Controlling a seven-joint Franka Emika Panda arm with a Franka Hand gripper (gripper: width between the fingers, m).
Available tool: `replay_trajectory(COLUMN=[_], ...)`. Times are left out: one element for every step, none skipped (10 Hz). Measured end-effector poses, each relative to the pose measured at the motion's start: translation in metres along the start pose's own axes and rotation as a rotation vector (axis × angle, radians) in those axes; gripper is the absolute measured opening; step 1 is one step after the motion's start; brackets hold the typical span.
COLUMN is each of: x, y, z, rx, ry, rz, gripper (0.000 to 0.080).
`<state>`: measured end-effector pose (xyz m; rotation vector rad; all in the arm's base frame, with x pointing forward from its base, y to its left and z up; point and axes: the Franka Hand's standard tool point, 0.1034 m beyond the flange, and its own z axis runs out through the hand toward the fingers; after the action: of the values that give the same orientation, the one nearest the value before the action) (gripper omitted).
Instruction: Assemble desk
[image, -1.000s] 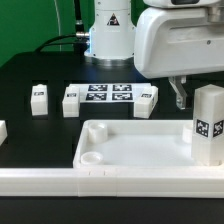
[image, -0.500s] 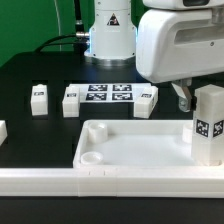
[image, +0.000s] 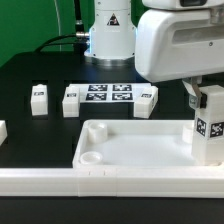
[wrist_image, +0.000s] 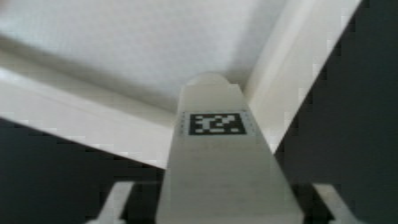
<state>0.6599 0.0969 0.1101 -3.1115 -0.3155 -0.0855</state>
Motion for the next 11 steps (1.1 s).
replay_trajectory(x=[0.0003,0.0008,0.0013,0.0017,0.0017,0.0017,0.0017,0.0016,0.0017,0.0015,0.0014], y=[0.0013,0.0024,0.003,0.0039,0.0043,0.0053,0.0053,0.0056,0.0059,0.0052,0.0043], z=[0.0001,0.0002,0.0002,0.0001,0.0,0.0,0.0,0.0001,0.0,0.0001,0.0002], rx=[0.017,0.03,0.036,0.042,0.048,0.055,0.055,0.061,0.068,0.07,0.069], ry=[0.003,0.008,0.01,0.011,0.008,0.005,0.002,-0.002,-0.007,-0.011,-0.015], rz=[0.094,0.189,0.3,0.398,0.507,0.625,0.723,0.832,0.939,1.017,1.078], gripper=[0.0288,0.0288,0.0288,0.0288,0.0288,0.0288,0.0288,0.0288,0.0288,0.0289,0.0289])
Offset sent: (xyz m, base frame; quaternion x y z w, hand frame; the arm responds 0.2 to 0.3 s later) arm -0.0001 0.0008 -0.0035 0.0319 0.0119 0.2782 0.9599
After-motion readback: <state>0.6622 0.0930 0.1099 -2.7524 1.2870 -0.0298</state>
